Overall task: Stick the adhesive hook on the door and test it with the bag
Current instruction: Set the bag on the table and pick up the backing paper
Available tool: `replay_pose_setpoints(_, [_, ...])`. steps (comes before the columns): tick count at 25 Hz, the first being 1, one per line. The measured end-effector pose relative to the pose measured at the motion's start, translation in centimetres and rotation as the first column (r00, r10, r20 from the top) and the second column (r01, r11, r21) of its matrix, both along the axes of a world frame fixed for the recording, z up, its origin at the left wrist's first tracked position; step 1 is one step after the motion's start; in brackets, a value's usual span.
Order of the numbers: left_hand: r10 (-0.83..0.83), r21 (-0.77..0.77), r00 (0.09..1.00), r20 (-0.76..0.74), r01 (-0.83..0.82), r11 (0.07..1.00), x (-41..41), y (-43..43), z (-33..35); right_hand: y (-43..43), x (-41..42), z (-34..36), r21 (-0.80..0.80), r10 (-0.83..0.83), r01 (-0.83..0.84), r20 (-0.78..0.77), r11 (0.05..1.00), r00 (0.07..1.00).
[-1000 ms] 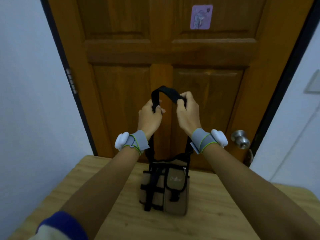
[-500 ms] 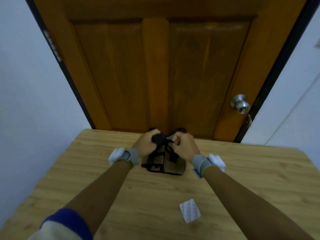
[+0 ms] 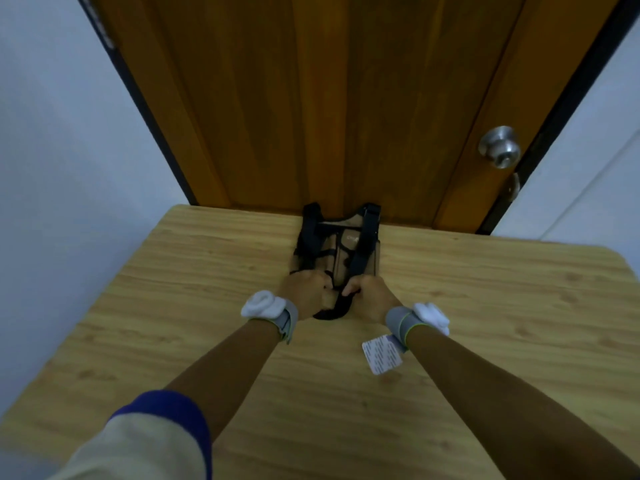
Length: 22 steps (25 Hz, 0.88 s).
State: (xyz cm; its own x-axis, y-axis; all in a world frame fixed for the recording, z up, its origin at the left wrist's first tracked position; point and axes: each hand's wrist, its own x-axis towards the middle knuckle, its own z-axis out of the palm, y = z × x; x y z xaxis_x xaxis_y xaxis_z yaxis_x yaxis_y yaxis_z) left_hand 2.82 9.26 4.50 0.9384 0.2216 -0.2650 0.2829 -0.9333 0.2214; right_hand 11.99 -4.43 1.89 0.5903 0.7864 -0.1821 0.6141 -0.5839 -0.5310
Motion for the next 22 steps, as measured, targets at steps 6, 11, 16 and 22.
replay_pose_setpoints(6, [-0.002, -0.133, 0.969, 0.247, 0.036, 0.990, -0.3, -7.1, -1.8, -4.5, -1.2, -0.9, 0.082, -0.317, 0.331, -0.150, 0.940, 0.936])
replay_pose_setpoints(11, [0.039, -0.207, 0.990, -0.139, -0.068, 0.976, -0.6, -10.8, -5.0, -8.2, -3.3, -4.2, -0.259, -0.542, 0.495, -0.153, 0.829, 0.826])
replay_pose_setpoints(16, [0.151, -0.275, 0.982, -0.110, -0.176, 0.945, -0.7, -11.6, -5.7, -7.8, -4.5, -4.0, -0.194, -0.663, 0.634, -0.232, 0.748, 0.711])
replay_pose_setpoints(22, [0.528, -0.521, 0.848, 0.049, -0.429, 0.738, -3.7, -7.1, -4.3, -2.8, -7.1, -1.8, 0.098, -0.536, 0.602, -0.358, 0.792, 0.764])
